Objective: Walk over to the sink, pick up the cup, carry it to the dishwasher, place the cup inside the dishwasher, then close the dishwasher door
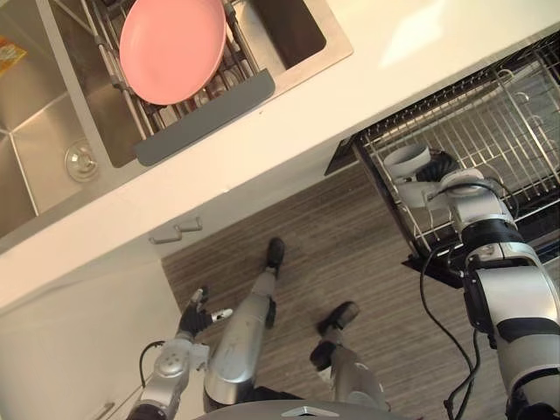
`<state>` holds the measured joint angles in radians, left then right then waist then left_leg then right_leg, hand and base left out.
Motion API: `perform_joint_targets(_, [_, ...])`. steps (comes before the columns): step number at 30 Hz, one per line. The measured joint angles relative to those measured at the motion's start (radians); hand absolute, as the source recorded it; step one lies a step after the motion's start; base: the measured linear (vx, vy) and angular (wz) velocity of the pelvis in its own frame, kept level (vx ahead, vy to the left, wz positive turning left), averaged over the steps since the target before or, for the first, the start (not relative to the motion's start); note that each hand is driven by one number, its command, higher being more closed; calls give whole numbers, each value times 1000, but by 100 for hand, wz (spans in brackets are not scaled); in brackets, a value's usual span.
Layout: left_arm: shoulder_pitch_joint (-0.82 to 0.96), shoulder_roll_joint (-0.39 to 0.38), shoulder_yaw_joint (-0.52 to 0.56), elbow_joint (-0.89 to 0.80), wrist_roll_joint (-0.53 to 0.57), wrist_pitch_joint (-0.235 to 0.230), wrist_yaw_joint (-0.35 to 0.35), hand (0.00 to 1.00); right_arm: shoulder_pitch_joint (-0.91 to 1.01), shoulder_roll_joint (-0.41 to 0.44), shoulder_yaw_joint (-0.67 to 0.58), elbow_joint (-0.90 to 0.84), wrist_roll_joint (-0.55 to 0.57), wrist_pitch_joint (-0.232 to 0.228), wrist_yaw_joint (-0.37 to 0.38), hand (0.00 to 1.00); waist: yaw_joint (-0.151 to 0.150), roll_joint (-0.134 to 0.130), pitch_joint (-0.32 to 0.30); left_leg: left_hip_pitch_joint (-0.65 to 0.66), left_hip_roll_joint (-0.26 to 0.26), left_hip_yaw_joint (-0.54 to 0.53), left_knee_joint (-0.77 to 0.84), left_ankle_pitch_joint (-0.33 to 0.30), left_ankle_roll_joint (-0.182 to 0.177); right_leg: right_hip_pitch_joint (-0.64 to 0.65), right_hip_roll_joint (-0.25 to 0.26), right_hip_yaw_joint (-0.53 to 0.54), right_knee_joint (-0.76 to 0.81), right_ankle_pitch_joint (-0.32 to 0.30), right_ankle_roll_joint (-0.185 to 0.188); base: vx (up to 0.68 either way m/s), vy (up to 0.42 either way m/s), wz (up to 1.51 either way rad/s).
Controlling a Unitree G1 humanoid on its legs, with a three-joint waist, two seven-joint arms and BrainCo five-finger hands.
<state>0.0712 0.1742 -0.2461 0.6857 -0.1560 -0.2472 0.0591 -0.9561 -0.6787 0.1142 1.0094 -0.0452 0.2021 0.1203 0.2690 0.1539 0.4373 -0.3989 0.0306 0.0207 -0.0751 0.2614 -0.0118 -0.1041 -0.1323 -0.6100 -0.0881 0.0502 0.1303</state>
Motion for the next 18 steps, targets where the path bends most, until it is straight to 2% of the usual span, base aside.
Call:
perform_joint_targets(7, [1, 3, -12, -6, -18, 0, 0, 0, 1, 4, 1, -11, 74, -62, -1, 0, 2, 6, 2, -1, -4, -24, 0, 9, -12, -2, -5, 3, 0, 6, 1, 36, 16, 0])
perform_joint_targets(9, [2, 3, -11, -7, -19, 0, 0, 0, 1, 5, 0, -24, 147, -85, 0, 0, 1, 6, 2, 2, -3, -27, 0, 13, -18, -1, -6, 6, 0, 7, -1, 12, 16, -6])
perform_joint_targets(12, [4, 2, -9, -6, -37, 13, 0, 0, 47, 22, -67, -105, 344, -110, 0, 0, -4, 6, 2, 18, -2, -27, 0, 13, -18, 10, -8, 17, 0, 7, -1, 11, 18, -8])
perform_joint_targets(13, [8, 0, 1, -1, -39, 14, 0, 0, 81, 54, -135, -151, 432, -128, -2, 0, -9, 6, 2, 30, -3, -27, -1, 12, -19, 20, -9, 19, 0, 7, -1, 14, 20, -8])
perform_joint_targets(14, [12, -1, 5, 3, -39, 12, -1, 0, 99, 72, -162, -175, 476, -136, 0, 0, -14, 6, 2, 35, -3, -27, -1, 12, -19, 26, -10, 20, 0, 7, -1, 9, 19, -4])
perform_joint_targets(16, [30, -10, 19, 14, -39, 1, 1, 0, 173, 151, -218, -293, 587, -180, 1, 0, -34, 5, 2, 57, -2, -26, -1, 9, -20, 45, -9, 22, 0, 8, -1, -6, 16, -4])
perform_joint_targets(18, [48, -21, 49, 25, -38, -4, 1, 0, 232, 204, -230, -378, 616, -207, 2, 0, -52, 3, 1, 73, 1, -27, -1, -1, -15, 62, -7, 23, 1, 8, 0, -6, 5, -2])
